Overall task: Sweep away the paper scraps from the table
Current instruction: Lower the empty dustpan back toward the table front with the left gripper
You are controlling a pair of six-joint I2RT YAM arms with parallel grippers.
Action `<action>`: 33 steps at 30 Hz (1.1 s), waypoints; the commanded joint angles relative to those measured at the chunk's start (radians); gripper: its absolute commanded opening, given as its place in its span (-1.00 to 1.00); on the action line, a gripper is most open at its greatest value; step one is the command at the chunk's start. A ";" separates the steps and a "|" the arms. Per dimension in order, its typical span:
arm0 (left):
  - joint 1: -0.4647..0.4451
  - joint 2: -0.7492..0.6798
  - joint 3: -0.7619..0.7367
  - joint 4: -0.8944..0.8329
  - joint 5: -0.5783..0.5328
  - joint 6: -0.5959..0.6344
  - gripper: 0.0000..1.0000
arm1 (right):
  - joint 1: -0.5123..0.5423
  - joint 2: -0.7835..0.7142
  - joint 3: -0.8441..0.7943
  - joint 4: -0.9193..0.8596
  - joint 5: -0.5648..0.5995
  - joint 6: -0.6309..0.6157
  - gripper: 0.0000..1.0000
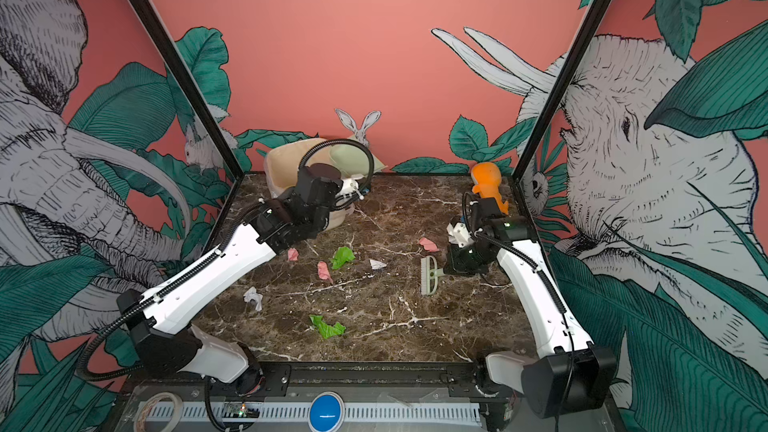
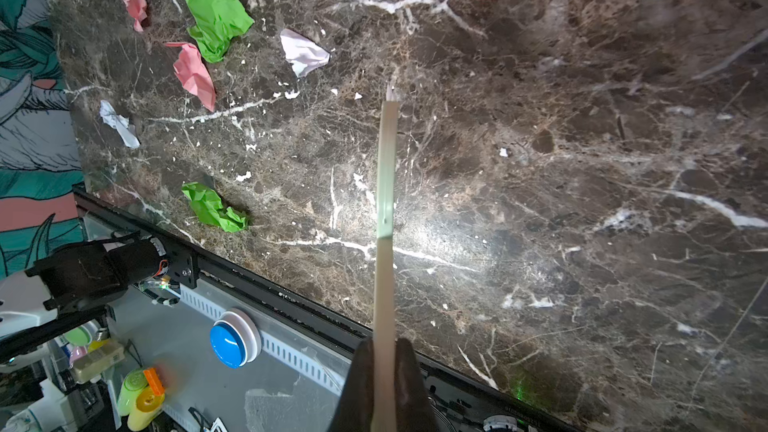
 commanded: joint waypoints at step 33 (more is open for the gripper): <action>-0.391 0.224 -0.526 0.053 0.506 -0.877 -1.00 | -0.218 -0.140 -0.074 -0.037 0.083 0.049 -1.00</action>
